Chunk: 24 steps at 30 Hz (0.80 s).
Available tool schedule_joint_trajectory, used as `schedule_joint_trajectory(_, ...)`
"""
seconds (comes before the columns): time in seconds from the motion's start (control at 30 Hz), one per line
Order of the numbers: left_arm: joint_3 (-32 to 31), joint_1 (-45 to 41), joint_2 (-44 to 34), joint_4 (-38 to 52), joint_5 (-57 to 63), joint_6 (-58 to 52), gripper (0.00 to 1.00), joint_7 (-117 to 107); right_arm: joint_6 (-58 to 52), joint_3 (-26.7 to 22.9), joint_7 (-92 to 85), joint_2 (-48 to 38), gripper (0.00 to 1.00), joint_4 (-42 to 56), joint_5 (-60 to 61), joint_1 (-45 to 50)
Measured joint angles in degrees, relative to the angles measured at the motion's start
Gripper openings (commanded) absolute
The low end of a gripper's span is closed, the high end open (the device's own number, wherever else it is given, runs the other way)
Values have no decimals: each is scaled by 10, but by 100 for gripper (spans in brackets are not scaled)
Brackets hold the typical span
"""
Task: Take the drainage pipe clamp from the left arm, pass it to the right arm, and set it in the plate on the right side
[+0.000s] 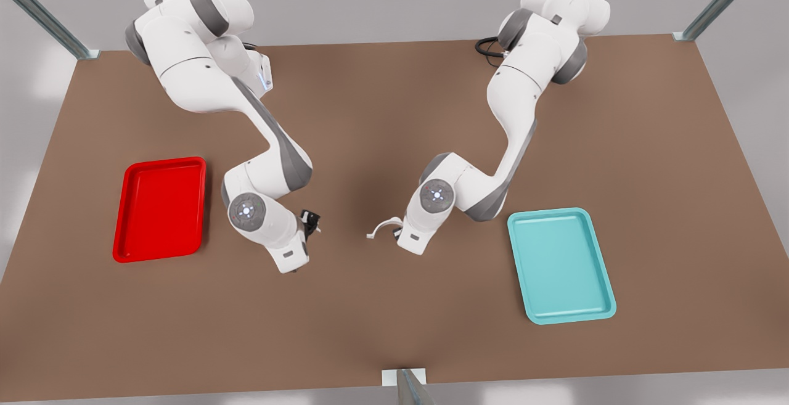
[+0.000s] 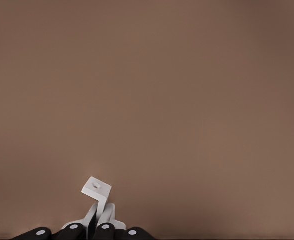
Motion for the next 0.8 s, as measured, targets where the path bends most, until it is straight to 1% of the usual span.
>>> schedule_joint_trajectory(0.1, 0, -9, 6, 16, -5, -20, 21, -8, 24, 24, -50, -2, 100, -14, 12, -9)
schedule_joint_trajectory(0.2, 1, -22, 22, 44, -10, -34, 21, -15, 41, 36, -96, 0, 100, -20, 30, -10)
schedule_joint_trajectory(0.43, 1, -28, 35, 56, -13, -43, 21, -27, 73, 39, -174, 6, 100, -23, 53, 3)
schedule_joint_trajectory(0.8, 1, -42, 54, 82, -14, -36, 21, -42, 103, 59, -252, -1, 100, -61, 68, 10)
